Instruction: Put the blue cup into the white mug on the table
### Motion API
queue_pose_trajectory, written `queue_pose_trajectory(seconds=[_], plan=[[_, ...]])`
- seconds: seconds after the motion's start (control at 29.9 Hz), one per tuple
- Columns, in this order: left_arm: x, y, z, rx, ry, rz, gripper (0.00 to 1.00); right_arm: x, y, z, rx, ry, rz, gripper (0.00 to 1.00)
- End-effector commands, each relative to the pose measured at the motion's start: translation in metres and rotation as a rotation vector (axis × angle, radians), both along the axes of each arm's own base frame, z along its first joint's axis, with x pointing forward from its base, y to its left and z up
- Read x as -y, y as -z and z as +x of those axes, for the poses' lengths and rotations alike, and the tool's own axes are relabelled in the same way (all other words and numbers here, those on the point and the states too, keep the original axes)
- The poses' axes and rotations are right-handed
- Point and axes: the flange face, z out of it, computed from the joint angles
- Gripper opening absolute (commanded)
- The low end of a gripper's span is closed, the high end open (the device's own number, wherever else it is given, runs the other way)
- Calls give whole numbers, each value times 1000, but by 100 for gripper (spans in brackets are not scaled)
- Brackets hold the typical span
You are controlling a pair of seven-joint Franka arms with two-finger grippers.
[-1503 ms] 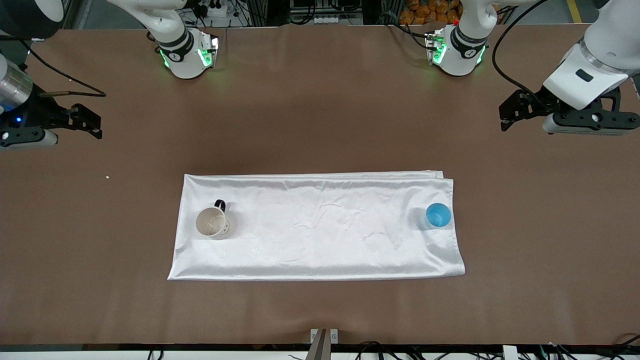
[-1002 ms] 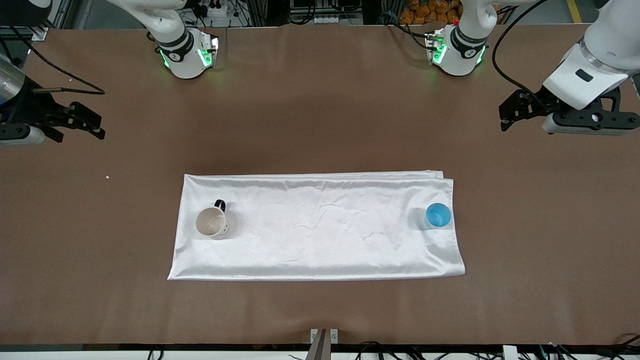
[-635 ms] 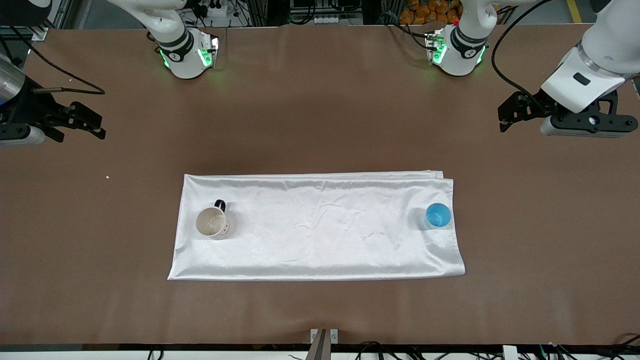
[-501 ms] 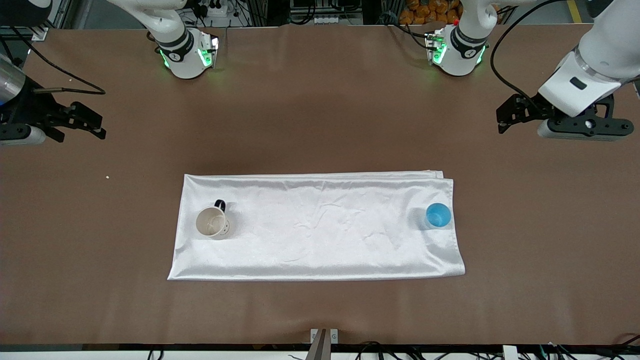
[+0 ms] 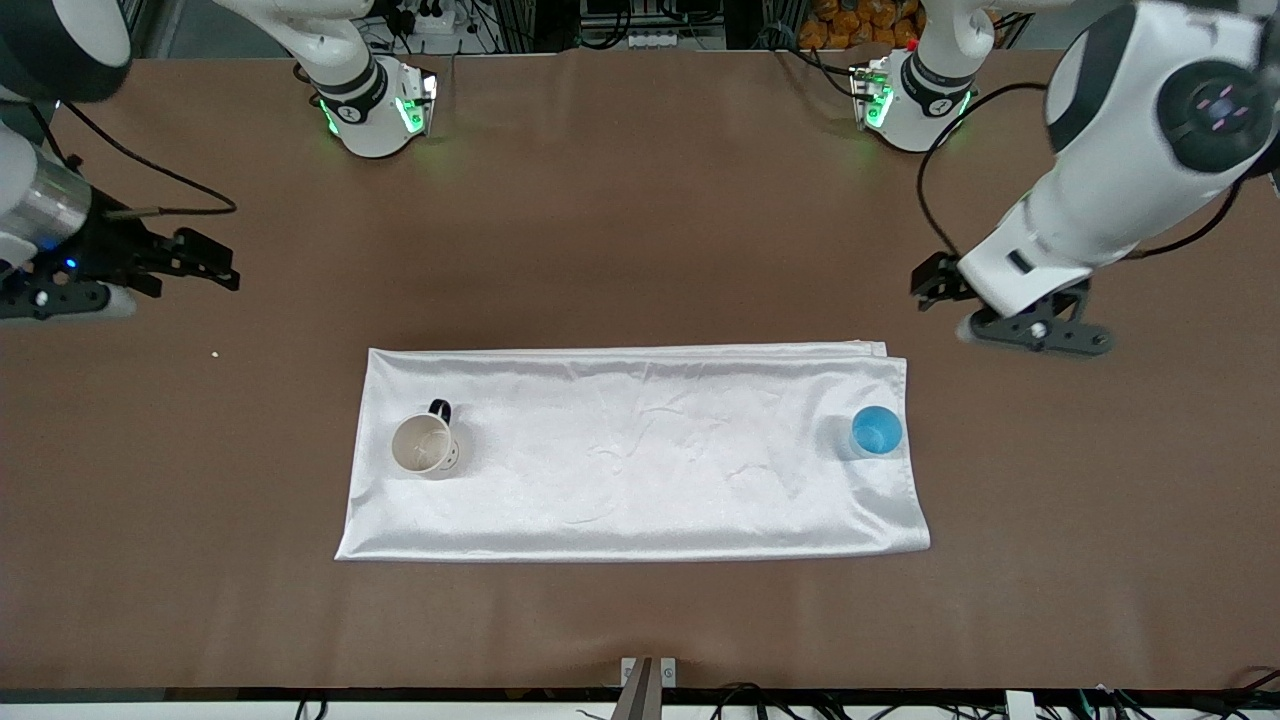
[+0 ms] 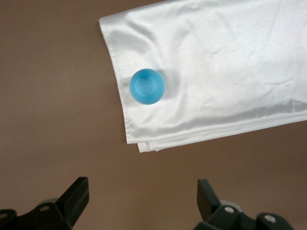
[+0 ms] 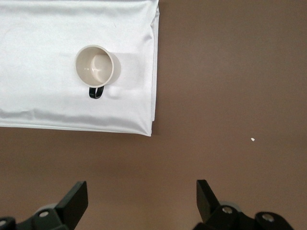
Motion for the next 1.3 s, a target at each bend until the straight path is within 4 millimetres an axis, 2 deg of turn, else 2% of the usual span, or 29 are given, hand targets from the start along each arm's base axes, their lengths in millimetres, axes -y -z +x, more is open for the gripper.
queue_pose_trajectory(seconds=[0.0,0.2,0.3,0.43,0.53,0.77,0.9,1.04,1.27], plan=[[17,41,21,-3,20,-14,100,-11,63,14,-2,9,19,100],[30,88,38,12,46,14,100,-35,147,-5,44,-17,14,100],[32,113,46,12,46,6,100,-47,182,-15,62,-35,13,100],[37,142,54,14,47,-5,100,-82,214,-17,62,-86,18,100],[40,160,57,7,51,-7,100,-91,231,-14,68,-63,20,100],[41,200,61,-13,71,23,100,-135,279,-13,105,-27,33,100],[40,220,63,-11,91,52,100,-149,296,-11,120,-26,35,100],[42,240,63,-23,93,52,100,-153,302,0,127,-29,40,100],[45,263,63,-31,97,45,100,-158,304,23,153,-38,44,100]])
